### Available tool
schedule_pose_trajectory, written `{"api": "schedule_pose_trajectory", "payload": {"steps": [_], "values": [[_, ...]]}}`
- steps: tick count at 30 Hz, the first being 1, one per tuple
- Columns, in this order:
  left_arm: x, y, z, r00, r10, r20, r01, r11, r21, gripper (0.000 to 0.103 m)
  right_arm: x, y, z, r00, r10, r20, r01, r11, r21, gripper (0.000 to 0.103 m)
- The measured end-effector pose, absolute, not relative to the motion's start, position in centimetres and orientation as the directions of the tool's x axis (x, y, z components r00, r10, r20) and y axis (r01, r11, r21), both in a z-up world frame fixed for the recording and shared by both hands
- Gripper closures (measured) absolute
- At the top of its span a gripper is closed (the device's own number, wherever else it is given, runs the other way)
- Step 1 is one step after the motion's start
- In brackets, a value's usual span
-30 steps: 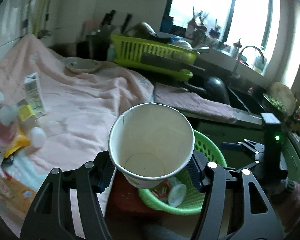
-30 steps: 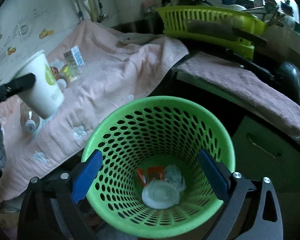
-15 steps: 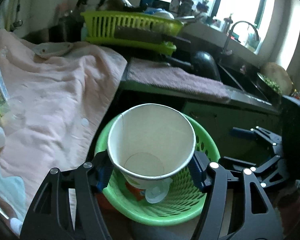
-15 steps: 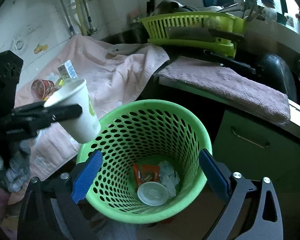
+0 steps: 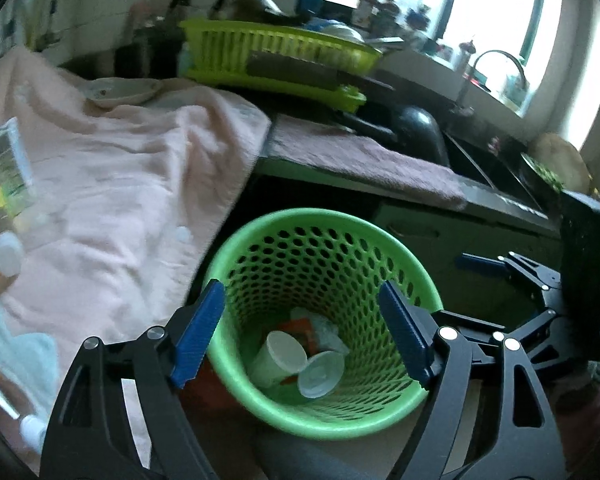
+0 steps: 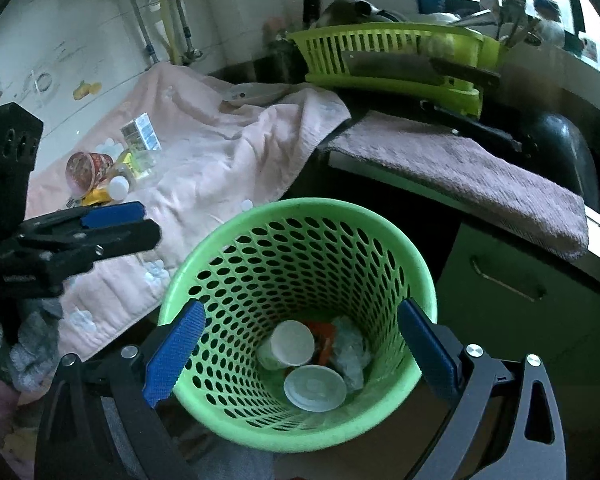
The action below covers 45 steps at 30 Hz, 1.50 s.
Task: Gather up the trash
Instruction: 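Reach the left gripper to the red-and-gold juice bottle and grasp it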
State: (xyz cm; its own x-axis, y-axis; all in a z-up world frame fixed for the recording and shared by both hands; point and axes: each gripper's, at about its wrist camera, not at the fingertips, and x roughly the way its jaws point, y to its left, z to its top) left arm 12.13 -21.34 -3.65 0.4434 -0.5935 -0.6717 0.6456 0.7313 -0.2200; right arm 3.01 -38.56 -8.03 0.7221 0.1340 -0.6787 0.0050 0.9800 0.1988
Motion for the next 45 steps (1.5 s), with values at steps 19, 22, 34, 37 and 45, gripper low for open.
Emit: {"api": "schedule_pose_trajectory", "payload": {"steps": [19, 22, 34, 37, 45], "values": [[14.2, -2.0, -0.4, 0.688, -0.132, -0.714, -0.004, 0.982, -0.186, 0.014, 7.3, -32.0, -6.5, 0.711, 0.262, -0.652, -0.19, 0.965, 0.181, 0.009], [14.4, 0.9, -0.7, 0.679, -0.072, -0.73, -0.122, 0.97, -0.209, 0.012, 7.8, -31.0, -6.4, 0.706, 0.281, -0.65, -0.217, 0.96, 0.179, 0.009], [16.9, 6.4, -4.4, 0.584, -0.059, -0.809, -0.383, 0.859, -0.34, 0.011, 9.9, -28.2, -5.9, 0.688, 0.336, -0.643, -0.299, 0.939, 0.17, 0.009], [17.6, 6.3, -5.2, 0.563, -0.062, -0.824, -0.406, 0.848, -0.341, 0.011, 10.3, -27.7, -6.0, 0.682, 0.342, -0.646, -0.31, 0.936, 0.168, 0.009], [19.4, 5.7, -7.0, 0.514, -0.059, -0.856, -0.441, 0.838, -0.323, 0.011, 11.6, -26.0, -6.3, 0.664, 0.351, -0.661, -0.334, 0.929, 0.158, 0.009]]}}
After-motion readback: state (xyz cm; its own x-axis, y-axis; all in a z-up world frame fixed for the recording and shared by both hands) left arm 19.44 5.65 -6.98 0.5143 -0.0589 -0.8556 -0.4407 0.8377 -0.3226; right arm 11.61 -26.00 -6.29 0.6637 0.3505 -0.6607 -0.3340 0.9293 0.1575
